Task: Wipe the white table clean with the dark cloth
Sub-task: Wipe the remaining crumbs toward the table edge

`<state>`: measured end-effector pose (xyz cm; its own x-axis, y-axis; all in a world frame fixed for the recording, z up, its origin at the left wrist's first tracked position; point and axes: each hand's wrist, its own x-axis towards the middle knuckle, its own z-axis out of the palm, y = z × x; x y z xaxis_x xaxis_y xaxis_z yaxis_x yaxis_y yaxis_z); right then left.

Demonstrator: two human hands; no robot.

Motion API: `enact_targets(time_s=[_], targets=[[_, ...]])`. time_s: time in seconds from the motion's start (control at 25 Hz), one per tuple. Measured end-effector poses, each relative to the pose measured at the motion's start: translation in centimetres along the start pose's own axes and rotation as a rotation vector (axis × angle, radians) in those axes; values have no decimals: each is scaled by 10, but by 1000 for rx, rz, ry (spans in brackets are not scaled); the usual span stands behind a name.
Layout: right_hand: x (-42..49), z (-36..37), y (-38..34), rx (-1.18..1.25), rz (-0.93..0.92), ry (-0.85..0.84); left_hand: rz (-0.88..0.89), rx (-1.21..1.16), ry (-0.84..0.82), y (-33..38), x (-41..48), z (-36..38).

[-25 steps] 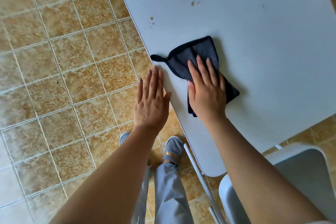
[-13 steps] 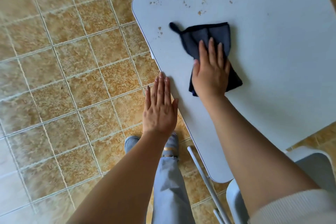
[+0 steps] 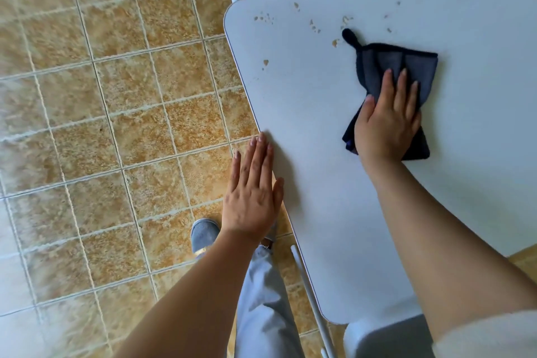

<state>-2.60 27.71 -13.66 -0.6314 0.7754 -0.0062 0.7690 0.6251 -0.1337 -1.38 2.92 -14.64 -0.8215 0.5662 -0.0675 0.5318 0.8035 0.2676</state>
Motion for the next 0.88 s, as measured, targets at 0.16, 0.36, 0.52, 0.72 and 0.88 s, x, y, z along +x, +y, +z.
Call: enact_targets(time_s=[0.16,0.36,0.52,0.72,0.88], targets=[[48,14,-58,-1,-190,-7,9,-2,-13,-2,-1,2],[9,25,-97,14,-504,42,25,-5,-23,-4,0,1],[-26,14,-45,-2,-590,44,57,15,-22,-8,1,0],[21,7,-34,-36,-248,39,75,21,-20,-11,2,0],[82,8,-85,-17,-239,-64,71,14,-12,-12,1,4]])
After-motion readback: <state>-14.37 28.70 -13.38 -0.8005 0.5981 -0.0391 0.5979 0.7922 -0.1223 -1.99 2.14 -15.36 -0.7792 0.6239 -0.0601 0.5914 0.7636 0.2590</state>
